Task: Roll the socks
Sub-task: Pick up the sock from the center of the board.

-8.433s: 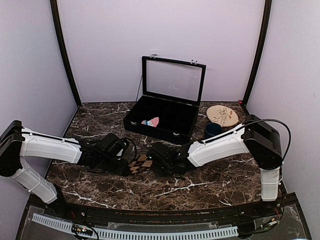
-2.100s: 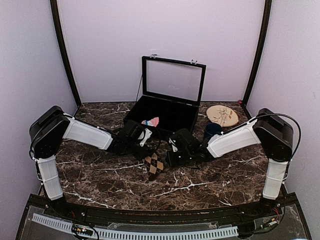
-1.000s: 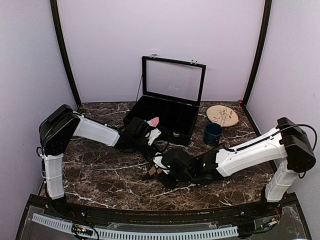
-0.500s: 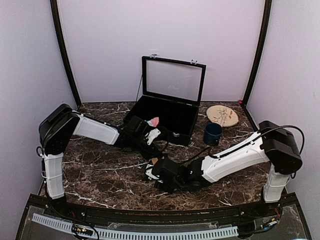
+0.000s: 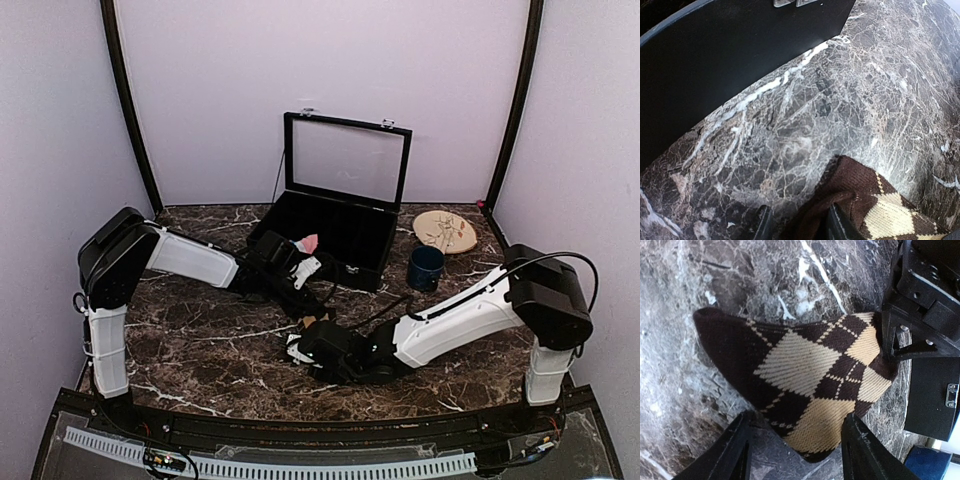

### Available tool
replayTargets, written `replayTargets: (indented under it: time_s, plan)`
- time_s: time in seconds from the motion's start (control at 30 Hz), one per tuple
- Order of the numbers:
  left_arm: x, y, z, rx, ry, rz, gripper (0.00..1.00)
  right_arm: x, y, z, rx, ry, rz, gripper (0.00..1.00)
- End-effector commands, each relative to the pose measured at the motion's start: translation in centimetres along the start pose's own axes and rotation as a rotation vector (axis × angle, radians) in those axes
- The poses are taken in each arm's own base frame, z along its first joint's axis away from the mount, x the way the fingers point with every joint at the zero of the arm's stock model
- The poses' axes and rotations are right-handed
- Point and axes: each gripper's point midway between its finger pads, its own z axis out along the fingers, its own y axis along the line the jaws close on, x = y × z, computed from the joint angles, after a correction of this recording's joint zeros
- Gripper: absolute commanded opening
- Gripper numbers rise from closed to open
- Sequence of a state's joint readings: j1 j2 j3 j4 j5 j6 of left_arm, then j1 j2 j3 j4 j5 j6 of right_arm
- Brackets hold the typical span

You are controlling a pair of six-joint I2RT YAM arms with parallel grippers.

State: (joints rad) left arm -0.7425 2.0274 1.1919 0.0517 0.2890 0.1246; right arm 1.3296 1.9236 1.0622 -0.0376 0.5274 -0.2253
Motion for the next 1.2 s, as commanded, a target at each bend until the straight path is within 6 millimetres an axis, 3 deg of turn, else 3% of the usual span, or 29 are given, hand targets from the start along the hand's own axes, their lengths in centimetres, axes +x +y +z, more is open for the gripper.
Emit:
replayTargets:
  time_s: [0.0, 0.13, 0.3, 0.37, 0.77, 1.07, 1.17]
  plan:
    - [3.1, -0.5, 0.7, 0.037, 0.106, -0.030, 0.38, -1.2, -0.4, 0.4, 0.036, -0.031, -0.014, 0.54]
    - [3.1, -0.5, 0.8, 0.039, 0.108, -0.031, 0.38, -1.1, -0.4, 0.7, 0.040, -0.029, -0.019, 0.47]
    - [3.3, -0.5, 0.8, 0.039, 0.113, -0.036, 0.38, -0.8, -0.6, 1.1, 0.027, -0.017, -0.011, 0.21]
    - [3.4, -0.4, 0.8, 0.038, 0.115, -0.040, 0.38, -0.7, -0.8, 1.0, 0.024, -0.015, -0.002, 0.16]
    - [3.2, -0.3, 0.7, 0.050, 0.109, -0.083, 0.41, -0.6, 0.2, 0.8, -0.124, 0.004, 0.068, 0.06]
    - [0.2, 0.5, -1.3, 0.036, 0.019, -0.167, 0.50, 0.0, 0.1, 0.9, -0.253, 0.034, 0.158, 0.04]
    - [-0.8, 0.6, -2.2, 0.048, -0.018, -0.208, 0.51, -0.9, -0.7, 0.9, -0.271, 0.022, 0.188, 0.04]
